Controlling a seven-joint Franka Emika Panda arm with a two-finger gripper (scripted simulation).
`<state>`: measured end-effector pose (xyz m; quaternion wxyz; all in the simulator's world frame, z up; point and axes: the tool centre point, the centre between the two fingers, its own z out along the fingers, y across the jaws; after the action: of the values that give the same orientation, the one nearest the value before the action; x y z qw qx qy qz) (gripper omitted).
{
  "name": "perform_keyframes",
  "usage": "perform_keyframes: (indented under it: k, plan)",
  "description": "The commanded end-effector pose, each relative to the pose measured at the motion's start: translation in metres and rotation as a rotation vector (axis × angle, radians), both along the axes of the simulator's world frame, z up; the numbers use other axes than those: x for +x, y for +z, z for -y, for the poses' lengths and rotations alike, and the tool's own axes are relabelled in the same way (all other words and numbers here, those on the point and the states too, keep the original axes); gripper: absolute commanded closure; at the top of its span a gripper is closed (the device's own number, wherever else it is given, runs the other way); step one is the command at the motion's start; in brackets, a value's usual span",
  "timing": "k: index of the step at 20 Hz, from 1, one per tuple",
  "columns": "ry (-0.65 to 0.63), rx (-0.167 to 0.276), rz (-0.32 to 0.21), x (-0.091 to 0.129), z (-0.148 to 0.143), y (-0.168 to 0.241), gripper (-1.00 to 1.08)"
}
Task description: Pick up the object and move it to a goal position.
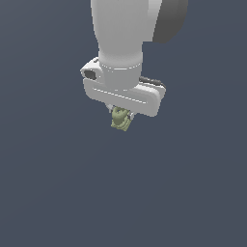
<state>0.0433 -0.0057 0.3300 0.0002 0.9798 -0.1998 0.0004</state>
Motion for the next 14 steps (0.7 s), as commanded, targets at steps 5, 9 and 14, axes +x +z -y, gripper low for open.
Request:
perform_keyframes:
  k: [5, 9, 14]
  plan:
    - [0.000, 0.000, -0.001, -0.011, -0.017, 0.067, 1.08]
    - [0.000, 0.000, -0.001, -0.015, -0.024, 0.096, 1.08]
    - [0.000, 0.000, -0.001, -0.018, -0.030, 0.120, 1.08]
